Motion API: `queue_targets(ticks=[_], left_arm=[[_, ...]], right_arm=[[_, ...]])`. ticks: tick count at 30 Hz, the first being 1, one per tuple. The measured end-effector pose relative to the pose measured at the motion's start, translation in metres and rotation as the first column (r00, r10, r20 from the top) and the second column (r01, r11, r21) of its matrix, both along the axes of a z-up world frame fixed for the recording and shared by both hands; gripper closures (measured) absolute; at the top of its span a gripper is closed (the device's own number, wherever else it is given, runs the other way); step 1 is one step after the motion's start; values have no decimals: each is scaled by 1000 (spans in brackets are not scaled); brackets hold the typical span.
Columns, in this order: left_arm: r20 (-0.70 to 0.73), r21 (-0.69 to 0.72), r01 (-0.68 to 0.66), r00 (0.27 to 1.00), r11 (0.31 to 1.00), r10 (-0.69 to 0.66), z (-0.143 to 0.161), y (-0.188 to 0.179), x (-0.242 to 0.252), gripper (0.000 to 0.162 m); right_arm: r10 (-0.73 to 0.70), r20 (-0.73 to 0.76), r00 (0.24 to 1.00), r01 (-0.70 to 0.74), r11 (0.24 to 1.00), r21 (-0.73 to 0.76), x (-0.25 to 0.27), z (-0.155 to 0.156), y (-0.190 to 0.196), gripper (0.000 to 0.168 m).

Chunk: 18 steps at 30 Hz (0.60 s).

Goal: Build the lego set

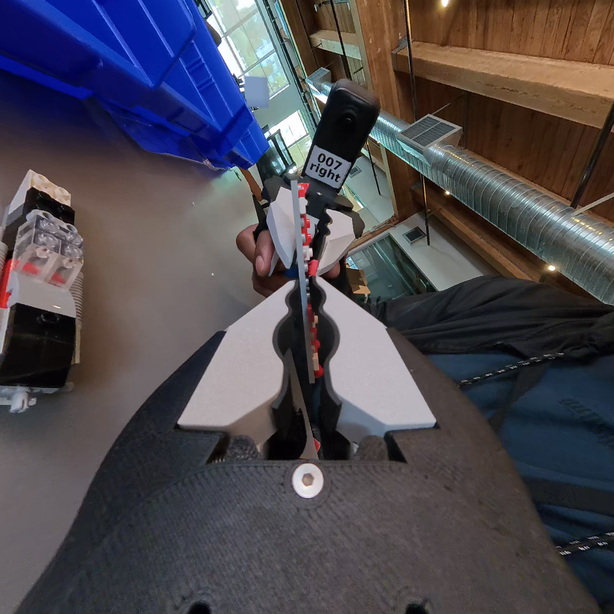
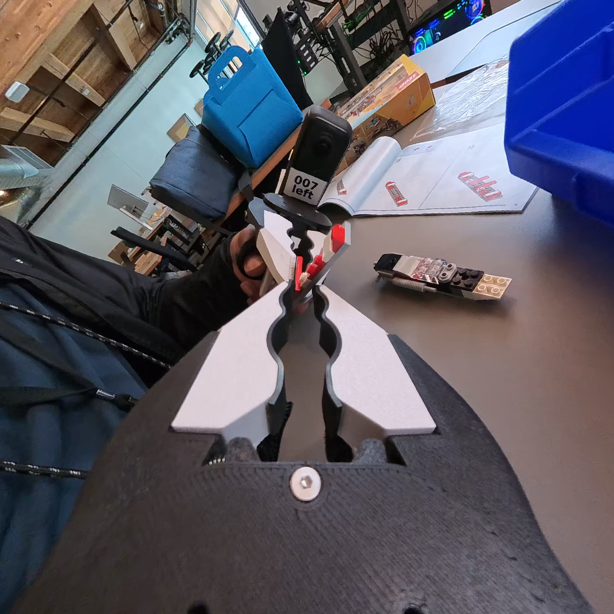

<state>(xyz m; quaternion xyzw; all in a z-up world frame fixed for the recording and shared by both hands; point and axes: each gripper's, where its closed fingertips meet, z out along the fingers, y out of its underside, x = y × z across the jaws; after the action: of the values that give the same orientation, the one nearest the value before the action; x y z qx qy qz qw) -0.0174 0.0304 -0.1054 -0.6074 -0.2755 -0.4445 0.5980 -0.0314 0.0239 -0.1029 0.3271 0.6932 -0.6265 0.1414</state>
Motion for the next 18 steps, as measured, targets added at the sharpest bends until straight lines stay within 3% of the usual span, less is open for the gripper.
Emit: queue_targets(ticks=[18], left_arm=[[-65,-53,33,997,998,-36,-6,0,7,158]], right_arm=[[36,40,999,-37,999,19,8,-5,1,160]])
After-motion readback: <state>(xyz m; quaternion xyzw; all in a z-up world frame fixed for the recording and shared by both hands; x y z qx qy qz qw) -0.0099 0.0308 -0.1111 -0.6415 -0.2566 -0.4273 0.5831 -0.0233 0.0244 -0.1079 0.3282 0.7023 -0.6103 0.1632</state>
